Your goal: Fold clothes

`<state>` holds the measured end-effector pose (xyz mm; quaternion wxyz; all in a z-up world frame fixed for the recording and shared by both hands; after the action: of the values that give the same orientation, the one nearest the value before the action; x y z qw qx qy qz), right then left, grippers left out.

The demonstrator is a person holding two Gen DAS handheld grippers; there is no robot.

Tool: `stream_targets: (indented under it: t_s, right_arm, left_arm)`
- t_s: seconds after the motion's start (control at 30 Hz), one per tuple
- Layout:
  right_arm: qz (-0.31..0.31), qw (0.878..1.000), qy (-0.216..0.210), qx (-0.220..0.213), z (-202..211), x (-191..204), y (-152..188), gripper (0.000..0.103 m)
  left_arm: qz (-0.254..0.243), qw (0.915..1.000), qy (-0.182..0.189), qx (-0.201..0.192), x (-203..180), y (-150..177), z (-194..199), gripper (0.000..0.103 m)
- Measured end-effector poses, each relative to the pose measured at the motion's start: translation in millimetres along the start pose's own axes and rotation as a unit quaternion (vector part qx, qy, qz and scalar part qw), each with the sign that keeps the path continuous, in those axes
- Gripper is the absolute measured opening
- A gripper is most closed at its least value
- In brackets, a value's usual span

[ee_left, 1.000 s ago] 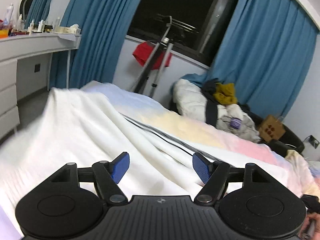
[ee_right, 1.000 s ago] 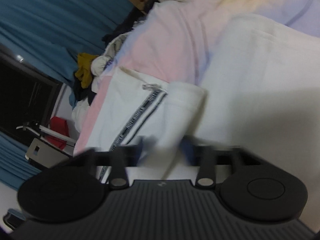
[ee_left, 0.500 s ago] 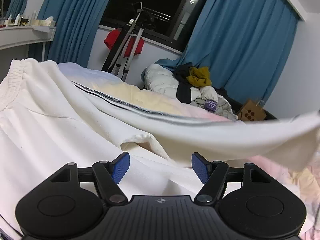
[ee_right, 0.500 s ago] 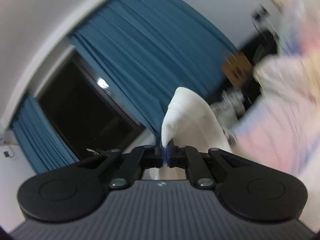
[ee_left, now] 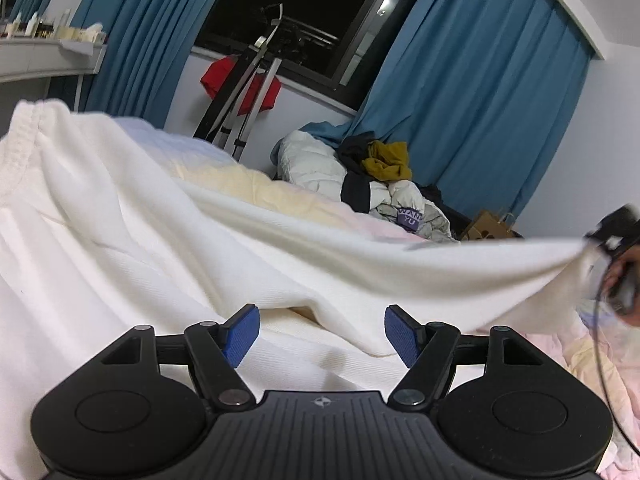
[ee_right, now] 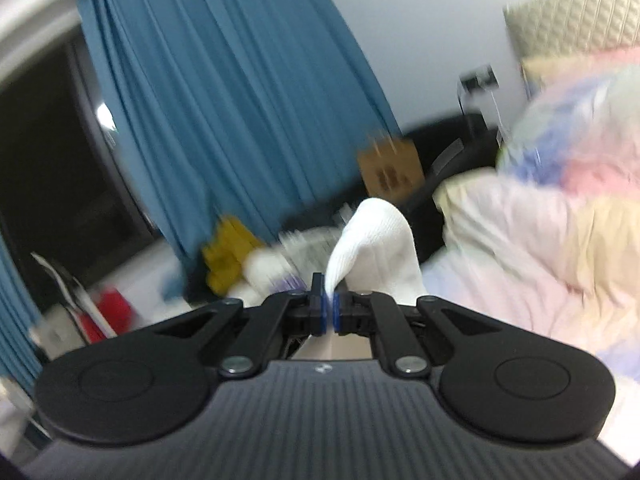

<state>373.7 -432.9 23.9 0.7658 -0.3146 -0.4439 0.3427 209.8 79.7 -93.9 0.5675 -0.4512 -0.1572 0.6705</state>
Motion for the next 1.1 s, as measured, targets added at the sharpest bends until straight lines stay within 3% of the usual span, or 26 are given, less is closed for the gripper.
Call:
stream_targets:
  t_s: [0.1,0.2,0.3,0.4,0.47,0.6,0.67,0.83,0.97,1.1]
  right_arm:
    - [0.012,0.995,0.039,0.086,-57.9,0.5,12.4,0.007]
    - [0.000,0.995,0.000,0.102,-72.0,20.0,7.8,0.007]
    - [0.036,0.997,-0.062,0.022,-50.2,38.5,-12.7,0.007]
    - [0.049,0.998,-0.037,0.015,-47.8,20.9,-12.1,0.007]
    - [0.035,0.997,-0.009,0.062,-62.9,-7.9,3.5,0.008]
    - [-0.067,0.984,-0.031,0.164,-79.6,-62.2,37.3,0.012]
    - [-0.108,0.975,-0.029,0.194,-77.6,-83.2,52.5,0.020]
    - [-0.122,0.973,-0.050,0.188,-43.5,-107.9,74.3,0.068]
    - [-0.111,0.976,-0.087,0.168,-19.9,-125.3,87.1,0.072]
    - [-0.077,0.976,-0.073,0.190,-37.0,-121.1,102.7,0.072]
  left_arm:
    - [0.010,0.9999,0.008,0.009,9.9,1.6,-14.0,0.071]
    - [0.014,0.9998,0.011,0.012,13.9,1.1,-18.8,0.071]
    - [0.018,0.9997,0.014,0.013,17.0,0.2,-22.0,0.071]
    - [0.022,0.9995,0.017,0.014,20.2,-0.8,-25.2,0.071]
    - [0.025,0.9994,0.019,0.015,22.3,-1.4,-27.3,0.071]
    - [0.024,0.9994,0.018,0.017,21.9,0.0,-26.8,0.071]
    - [0.022,0.9995,0.017,0.017,19.9,0.6,-26.0,0.071]
    - [0.021,0.9995,0.013,0.019,17.0,0.6,-26.1,0.071]
    - [0.023,0.9995,0.013,0.019,15.4,2.3,-25.3,0.071]
    - [0.030,0.9992,0.014,0.022,17.5,3.3,-27.8,0.071]
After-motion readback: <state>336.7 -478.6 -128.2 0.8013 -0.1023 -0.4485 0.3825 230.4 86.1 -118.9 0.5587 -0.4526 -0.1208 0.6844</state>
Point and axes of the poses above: each gripper's, at about its wrist camera, not at the fingertips, and z roughly against the way its jaws point, x to its left, y to its underside, the point moved 5 cm from there along -z, roughly the way its jaws point, and after that the axes turned 10 degrees about x, right-handed, at the moved point
